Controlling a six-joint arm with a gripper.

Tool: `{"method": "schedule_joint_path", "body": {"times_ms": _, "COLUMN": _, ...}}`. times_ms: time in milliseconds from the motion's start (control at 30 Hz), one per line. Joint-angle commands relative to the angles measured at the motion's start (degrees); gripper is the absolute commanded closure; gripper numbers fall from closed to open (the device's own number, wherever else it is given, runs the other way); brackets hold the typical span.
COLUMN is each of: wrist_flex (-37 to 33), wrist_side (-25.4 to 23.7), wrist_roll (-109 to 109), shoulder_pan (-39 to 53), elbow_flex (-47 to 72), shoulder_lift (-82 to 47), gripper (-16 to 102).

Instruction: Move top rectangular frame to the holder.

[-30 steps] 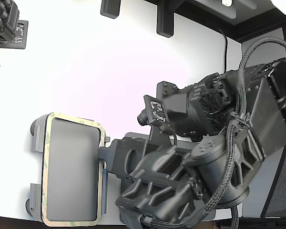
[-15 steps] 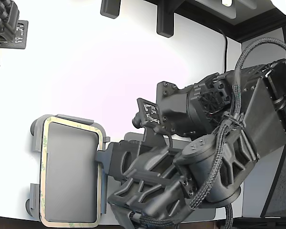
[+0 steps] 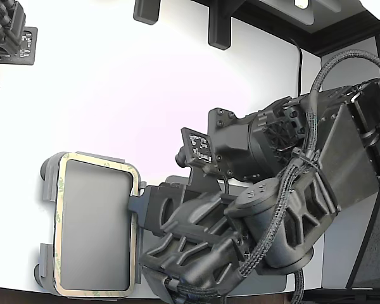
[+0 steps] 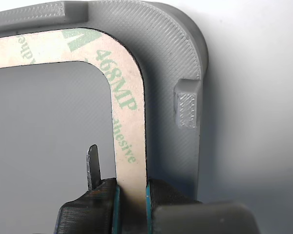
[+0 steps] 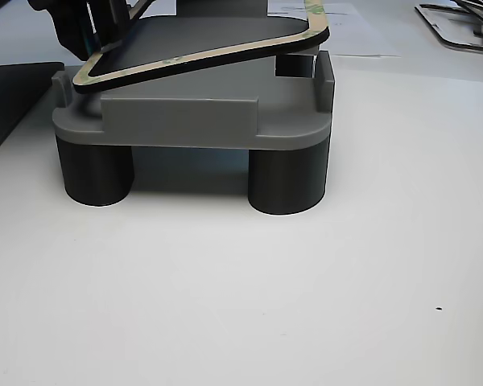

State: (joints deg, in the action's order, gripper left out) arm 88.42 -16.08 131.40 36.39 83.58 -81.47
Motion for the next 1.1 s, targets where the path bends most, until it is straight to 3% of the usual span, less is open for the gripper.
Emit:
{"method": "schedule_joint_path", "body": {"times_ms": 0, "wrist_flex": -0.2, "wrist_side": 0.3, "wrist_roll": -0.1, "shoulder_pan": -1.0, "elbow_flex": -0.8, "shoulder_lift": -1.5, "gripper": 96}}
{"method": "schedule_joint_path", "body": {"times_ms": 1067, "wrist_flex": -0.7, "wrist_side": 1.1, "wrist_roll": -1.1, "shoulder_pan": -1.7, "elbow_flex": -1.0, "shoulder_lift": -0.3, "gripper": 86}}
